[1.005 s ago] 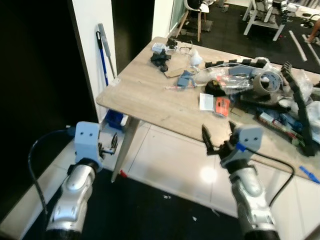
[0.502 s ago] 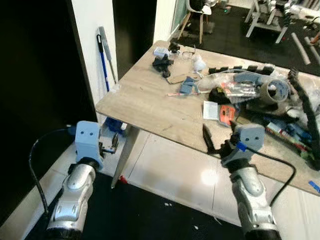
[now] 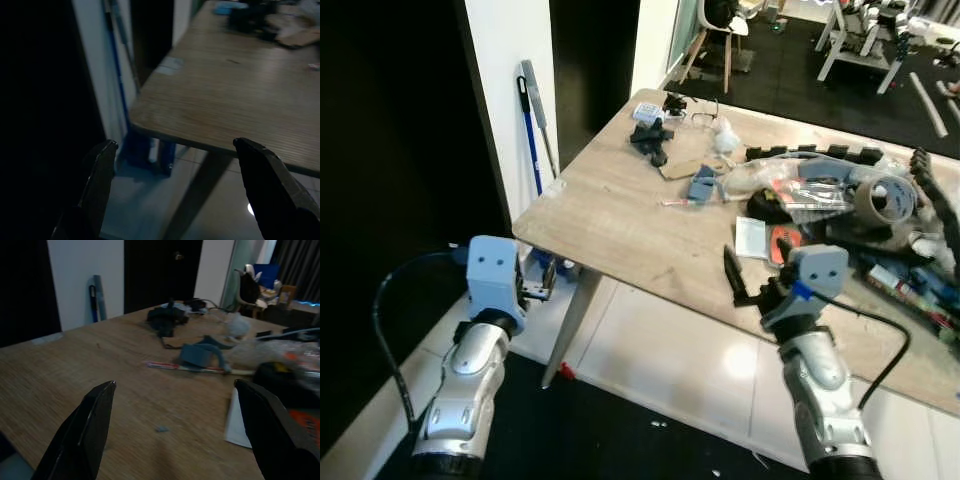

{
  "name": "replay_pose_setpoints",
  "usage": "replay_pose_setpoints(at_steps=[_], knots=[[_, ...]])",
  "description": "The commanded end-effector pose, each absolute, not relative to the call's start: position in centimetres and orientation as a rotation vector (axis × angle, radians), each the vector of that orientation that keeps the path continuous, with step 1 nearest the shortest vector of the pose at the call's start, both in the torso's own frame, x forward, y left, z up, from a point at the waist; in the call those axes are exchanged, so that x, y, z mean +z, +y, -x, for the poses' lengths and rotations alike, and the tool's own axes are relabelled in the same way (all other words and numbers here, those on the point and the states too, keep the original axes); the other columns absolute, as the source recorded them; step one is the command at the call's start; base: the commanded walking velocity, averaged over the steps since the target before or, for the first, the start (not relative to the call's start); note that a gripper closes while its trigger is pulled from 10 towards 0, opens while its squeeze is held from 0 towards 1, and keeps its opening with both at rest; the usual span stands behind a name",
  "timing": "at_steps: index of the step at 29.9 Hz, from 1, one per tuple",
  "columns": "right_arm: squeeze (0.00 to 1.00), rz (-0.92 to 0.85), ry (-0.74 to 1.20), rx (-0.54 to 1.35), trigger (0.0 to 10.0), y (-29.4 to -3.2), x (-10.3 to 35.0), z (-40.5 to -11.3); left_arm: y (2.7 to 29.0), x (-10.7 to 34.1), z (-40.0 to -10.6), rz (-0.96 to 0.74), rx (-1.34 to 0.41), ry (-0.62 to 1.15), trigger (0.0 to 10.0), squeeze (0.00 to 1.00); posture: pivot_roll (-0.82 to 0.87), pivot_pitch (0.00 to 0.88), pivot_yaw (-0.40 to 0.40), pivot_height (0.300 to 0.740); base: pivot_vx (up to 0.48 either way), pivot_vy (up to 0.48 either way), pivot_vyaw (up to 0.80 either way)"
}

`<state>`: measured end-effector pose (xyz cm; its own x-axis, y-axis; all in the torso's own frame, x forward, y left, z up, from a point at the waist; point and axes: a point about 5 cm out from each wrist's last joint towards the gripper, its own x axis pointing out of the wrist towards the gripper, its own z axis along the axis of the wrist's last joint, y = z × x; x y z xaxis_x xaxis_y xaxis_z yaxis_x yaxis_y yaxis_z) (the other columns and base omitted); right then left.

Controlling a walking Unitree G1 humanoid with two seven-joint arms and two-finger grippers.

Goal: Picking trash to rubbish bin

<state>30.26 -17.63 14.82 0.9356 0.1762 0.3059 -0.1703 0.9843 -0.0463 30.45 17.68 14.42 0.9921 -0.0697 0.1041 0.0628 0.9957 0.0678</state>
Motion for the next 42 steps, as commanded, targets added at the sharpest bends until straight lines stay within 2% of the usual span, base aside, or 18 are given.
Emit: replay_pose_setpoints(at_steps=[1, 14, 22, 42], knots=[[0.0, 0.02, -0.3, 0.156, 10.0, -18.35, 14.44, -30.09, 17.56, 14.33, -30.41, -0.065, -0.074, -0.097, 10.0, 0.0, -0.03, 0.097, -0.061, 0.74, 0.277, 0.0, 0.0], [0.0, 0.007, -0.279, 0.157, 10.0, -18.46, 14.19, -30.12, 17.35, 14.41, -30.37, -0.061, -0.084, -0.1, 10.0, 0.0, -0.03, 0.092, -0.064, 0.74, 0.281, 0.0, 0.0], [0.0, 0.005, -0.273, 0.165, 10.0, -18.33, 14.12, -30.17, 17.38, 14.34, -30.31, -0.062, -0.085, -0.095, 10.0, 0.0, -0.03, 0.092, -0.064, 0.74, 0.281, 0.0, -0.61], [0.0, 0.012, -0.28, 0.194, 10.0, -17.93, 14.25, -30.26, 17.47, 14.34, -30.29, -0.065, -0.082, -0.092, 10.0, 0.0, -0.03, 0.093, -0.065, 0.74, 0.281, 0.0, 0.0]])
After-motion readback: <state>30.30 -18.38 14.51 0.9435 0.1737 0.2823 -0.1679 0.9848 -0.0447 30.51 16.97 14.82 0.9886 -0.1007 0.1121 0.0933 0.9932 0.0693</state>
